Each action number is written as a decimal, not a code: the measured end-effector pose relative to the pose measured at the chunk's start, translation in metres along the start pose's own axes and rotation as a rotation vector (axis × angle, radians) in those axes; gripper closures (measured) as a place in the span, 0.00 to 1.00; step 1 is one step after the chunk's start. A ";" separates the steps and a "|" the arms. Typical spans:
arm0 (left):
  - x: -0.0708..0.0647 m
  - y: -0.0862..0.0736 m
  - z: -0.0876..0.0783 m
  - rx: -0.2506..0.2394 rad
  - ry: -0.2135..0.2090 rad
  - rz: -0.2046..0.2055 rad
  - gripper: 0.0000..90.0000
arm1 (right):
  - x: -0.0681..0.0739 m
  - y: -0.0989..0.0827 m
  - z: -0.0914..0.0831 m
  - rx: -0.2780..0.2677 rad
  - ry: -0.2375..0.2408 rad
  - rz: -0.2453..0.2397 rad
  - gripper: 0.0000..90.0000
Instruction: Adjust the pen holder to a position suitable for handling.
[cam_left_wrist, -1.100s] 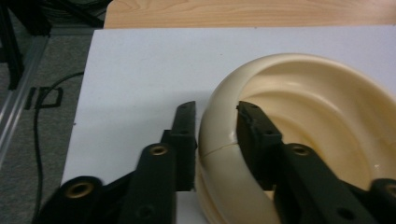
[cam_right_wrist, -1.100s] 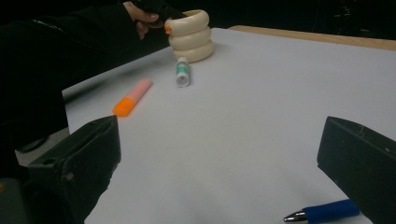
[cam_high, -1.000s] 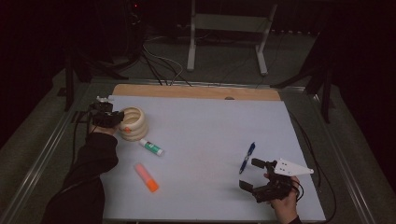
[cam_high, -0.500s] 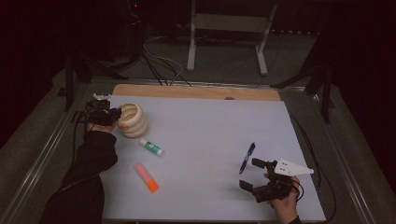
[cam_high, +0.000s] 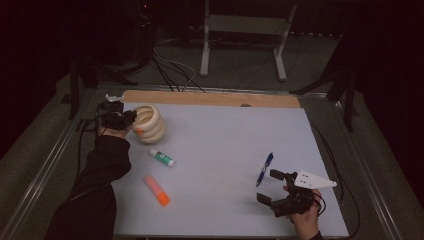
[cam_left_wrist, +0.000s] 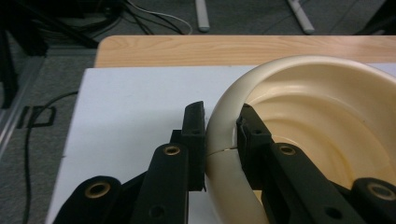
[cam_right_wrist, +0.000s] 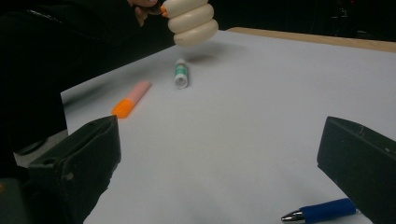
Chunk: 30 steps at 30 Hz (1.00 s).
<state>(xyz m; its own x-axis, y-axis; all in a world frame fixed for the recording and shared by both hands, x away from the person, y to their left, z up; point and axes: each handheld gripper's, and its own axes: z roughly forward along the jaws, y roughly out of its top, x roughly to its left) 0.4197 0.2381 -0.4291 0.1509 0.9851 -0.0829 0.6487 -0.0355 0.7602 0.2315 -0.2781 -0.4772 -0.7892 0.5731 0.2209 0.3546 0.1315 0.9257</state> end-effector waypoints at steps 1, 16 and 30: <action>-0.002 0.000 0.000 0.003 -0.006 0.005 0.86 | 0.000 0.000 0.000 0.002 0.001 0.002 0.00; -0.043 0.010 0.004 0.024 -0.080 0.050 0.87 | 0.000 0.000 0.000 -0.001 -0.001 0.001 0.00; -0.087 0.014 0.012 0.058 -0.140 0.120 0.87 | 0.000 0.000 0.000 -0.003 -0.001 -0.003 0.00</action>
<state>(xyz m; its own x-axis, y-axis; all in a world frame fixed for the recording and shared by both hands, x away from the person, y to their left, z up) 0.4246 0.1496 -0.4191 0.3290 0.9404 -0.0859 0.6612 -0.1645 0.7319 0.2315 -0.2781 -0.4771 -0.7894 0.5739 0.2180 0.3511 0.1306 0.9272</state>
